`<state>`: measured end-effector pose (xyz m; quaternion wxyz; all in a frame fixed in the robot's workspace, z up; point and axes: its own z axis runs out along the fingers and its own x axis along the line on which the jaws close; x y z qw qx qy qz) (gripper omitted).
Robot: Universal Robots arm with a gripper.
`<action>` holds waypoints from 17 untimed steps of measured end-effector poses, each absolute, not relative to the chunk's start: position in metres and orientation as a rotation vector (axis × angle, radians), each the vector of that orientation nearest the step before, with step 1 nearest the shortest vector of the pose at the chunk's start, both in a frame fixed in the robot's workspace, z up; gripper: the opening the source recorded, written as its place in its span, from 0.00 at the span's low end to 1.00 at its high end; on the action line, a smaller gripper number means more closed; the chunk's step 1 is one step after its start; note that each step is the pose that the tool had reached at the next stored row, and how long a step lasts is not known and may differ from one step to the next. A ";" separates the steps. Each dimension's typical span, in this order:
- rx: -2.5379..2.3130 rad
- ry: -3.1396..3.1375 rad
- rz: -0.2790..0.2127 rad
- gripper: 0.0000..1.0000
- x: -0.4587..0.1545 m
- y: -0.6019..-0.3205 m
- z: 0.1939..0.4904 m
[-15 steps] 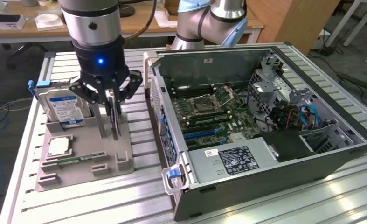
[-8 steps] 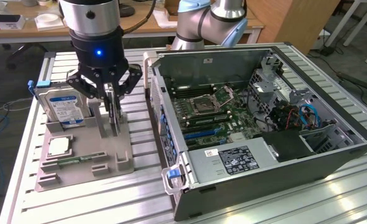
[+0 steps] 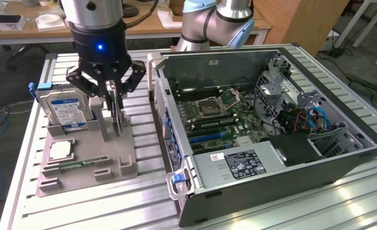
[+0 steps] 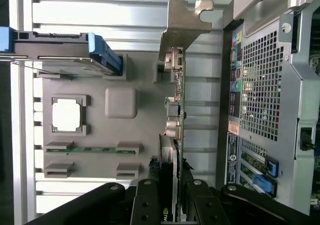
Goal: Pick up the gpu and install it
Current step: 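Pick up the gpu and move the gpu toward the slot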
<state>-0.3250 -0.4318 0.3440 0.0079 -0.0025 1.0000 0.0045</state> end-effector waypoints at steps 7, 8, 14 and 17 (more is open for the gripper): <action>-0.008 3.126 0.012 0.27 -0.325 -0.432 0.358; -0.008 3.126 0.012 0.27 -0.325 -0.432 0.360; -0.008 3.126 0.010 0.27 -0.325 -0.432 0.372; -0.008 3.126 0.009 0.27 -0.325 -0.432 0.379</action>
